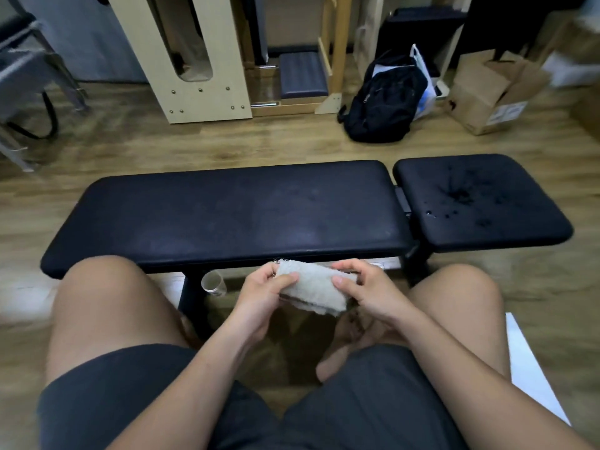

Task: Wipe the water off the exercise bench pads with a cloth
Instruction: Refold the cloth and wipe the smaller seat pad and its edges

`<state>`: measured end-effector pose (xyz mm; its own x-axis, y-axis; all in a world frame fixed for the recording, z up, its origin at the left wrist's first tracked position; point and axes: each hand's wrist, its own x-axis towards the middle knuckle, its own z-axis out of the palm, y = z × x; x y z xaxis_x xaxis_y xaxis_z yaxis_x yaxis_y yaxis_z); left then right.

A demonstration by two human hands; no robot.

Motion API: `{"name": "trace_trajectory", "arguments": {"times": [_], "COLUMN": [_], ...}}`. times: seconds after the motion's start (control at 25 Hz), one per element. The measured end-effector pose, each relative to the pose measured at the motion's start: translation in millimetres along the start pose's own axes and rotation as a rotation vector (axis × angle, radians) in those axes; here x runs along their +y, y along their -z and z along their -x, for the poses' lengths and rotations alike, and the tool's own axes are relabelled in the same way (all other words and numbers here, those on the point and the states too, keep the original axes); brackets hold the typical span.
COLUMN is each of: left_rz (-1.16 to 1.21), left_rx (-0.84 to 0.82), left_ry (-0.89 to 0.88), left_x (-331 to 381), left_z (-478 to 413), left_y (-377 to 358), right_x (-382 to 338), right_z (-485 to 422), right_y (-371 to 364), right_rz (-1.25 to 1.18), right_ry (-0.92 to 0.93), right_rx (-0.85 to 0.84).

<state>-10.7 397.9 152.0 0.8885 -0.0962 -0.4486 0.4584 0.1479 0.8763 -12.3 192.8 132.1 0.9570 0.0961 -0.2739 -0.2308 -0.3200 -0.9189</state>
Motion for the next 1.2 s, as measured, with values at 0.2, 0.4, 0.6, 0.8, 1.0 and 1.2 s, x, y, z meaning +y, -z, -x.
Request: {"name": "trace_trajectory", "arguments": {"times": [0.2, 0.4, 0.6, 0.8, 1.0, 1.2], "left_rz": [-0.162, -0.249, -0.513, -0.578, -0.517, -0.396], "left_rx": [-0.207, -0.252, -0.385, -0.319, -0.195, 0.074], "left_ry": [0.113, 0.039, -0.111, -0.185, -0.196, -0.231], "left_x": [-11, -7, -3, -4, 4, 59], "left_z": [-4, 0, -9, -37, -66, -109], "left_y": [-26, -48, -79, -122, -135, -127], "right_x": [10, 9, 11, 33, 28, -36], "right_z": [27, 66, 62, 40, 4, -91], "right_y": [28, 49, 47, 59, 83, 120], "right_rz": [-0.067, -0.047, 0.121, -0.005, 0.064, 0.317], "right_ry": [-0.15, -0.209, -0.064, -0.056, -0.098, 0.219], "right_rx": [0.182, 0.006, 0.034, 0.238, 0.253, 0.384]}}
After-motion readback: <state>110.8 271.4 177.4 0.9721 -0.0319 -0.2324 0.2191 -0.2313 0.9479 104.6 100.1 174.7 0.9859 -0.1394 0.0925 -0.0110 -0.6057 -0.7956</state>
